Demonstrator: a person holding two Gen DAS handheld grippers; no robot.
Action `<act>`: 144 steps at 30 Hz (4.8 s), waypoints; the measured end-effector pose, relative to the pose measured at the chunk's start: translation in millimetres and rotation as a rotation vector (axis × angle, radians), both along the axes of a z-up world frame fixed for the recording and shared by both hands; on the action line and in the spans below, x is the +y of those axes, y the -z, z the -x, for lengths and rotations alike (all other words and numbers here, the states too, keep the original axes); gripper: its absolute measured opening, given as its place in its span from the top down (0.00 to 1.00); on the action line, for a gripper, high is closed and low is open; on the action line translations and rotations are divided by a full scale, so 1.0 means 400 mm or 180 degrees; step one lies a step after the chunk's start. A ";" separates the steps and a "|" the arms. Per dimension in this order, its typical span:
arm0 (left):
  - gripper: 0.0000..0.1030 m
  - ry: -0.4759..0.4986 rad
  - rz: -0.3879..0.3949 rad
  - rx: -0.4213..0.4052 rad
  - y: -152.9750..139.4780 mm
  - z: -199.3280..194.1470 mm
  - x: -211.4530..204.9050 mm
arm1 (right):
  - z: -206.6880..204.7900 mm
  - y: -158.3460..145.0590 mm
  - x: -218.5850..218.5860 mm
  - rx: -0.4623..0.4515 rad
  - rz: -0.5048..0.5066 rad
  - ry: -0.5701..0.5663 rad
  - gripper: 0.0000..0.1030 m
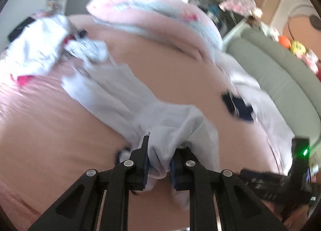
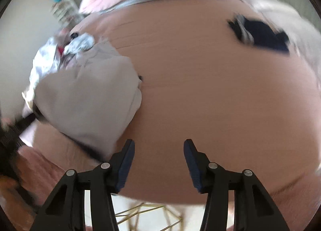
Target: Fold clothes
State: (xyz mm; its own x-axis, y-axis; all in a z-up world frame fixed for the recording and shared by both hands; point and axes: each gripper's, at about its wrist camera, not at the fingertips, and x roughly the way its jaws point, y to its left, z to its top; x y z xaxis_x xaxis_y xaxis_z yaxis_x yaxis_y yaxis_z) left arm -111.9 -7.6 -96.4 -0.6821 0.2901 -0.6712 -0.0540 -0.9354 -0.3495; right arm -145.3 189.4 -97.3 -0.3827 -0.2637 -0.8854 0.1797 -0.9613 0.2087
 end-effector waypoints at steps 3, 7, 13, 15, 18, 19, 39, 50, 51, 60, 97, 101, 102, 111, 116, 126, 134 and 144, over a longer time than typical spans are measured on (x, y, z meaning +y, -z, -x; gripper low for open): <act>0.85 0.0077 0.0003 0.0010 -0.016 0.002 -0.026 | -0.006 -0.014 -0.046 -0.0048 0.0233 -0.0272 0.51; 0.85 0.0248 0.0284 0.0053 0.015 -0.013 0.011 | -0.064 -0.007 -0.133 -0.0117 0.0511 -0.0792 0.51; 0.79 0.0250 0.0328 -0.0311 0.123 -0.001 0.060 | -0.017 0.124 -0.169 -0.0270 0.0123 -0.0356 0.50; 0.79 0.0281 0.0290 -0.0403 0.160 -0.005 0.072 | -0.013 0.148 -0.178 -0.0389 0.0235 -0.0431 0.49; 0.88 0.0299 0.0328 -0.0386 0.171 -0.013 0.074 | -0.038 0.138 -0.200 -0.0148 0.0016 -0.0625 0.60; 0.90 0.0281 0.0305 -0.0289 0.143 -0.017 0.066 | -0.040 0.138 -0.192 -0.0124 -0.0040 -0.0566 0.78; 0.91 0.0593 0.0081 0.1716 -0.568 -0.124 -0.015 | -0.052 -0.645 -0.051 0.2191 0.0290 0.0197 0.92; 0.88 0.0438 -0.0001 0.0968 -0.458 -0.051 -0.055 | -0.045 -0.654 -0.043 0.1756 0.0262 0.0103 0.87; 0.88 0.0420 -0.0009 0.0762 -0.407 -0.032 -0.056 | -0.023 -0.599 -0.034 0.1471 0.0320 0.0115 0.87; 0.88 0.0886 0.0099 -0.0270 -0.126 -0.039 0.021 | 0.036 -0.299 -0.018 0.0709 0.0034 0.0243 0.87; 0.95 0.1564 0.0478 0.0218 -0.138 0.085 0.307 | -0.017 -0.222 0.017 0.0307 0.0702 -0.0194 0.77; 0.96 0.1494 0.0436 0.0232 -0.152 0.121 0.277 | -0.024 -0.151 -0.034 0.0038 0.0802 -0.0298 0.77; 0.96 0.1504 0.0427 0.0229 -0.153 0.128 0.272 | -0.026 -0.132 -0.049 -0.0024 0.0803 -0.0308 0.77; 0.93 0.1971 0.1187 -0.0118 -0.050 0.174 0.289 | -0.070 -0.001 -0.069 -0.0412 0.0723 0.0105 0.68; 0.88 0.2344 0.1263 0.0019 -0.076 0.152 0.306 | -0.073 0.028 -0.062 -0.0510 0.0860 0.0114 0.68; 0.67 0.2752 0.1937 0.0163 -0.029 0.186 0.421 | -0.052 0.064 -0.060 -0.0635 0.0905 0.0169 0.68; 0.97 0.2336 0.1163 0.0275 -0.117 0.243 0.424 | -0.060 0.048 -0.057 -0.0614 0.0939 0.0261 0.68; 0.97 0.1727 0.0394 0.0833 -0.382 0.143 0.227 | 0.009 -0.155 -0.071 0.0060 0.1736 0.0272 0.45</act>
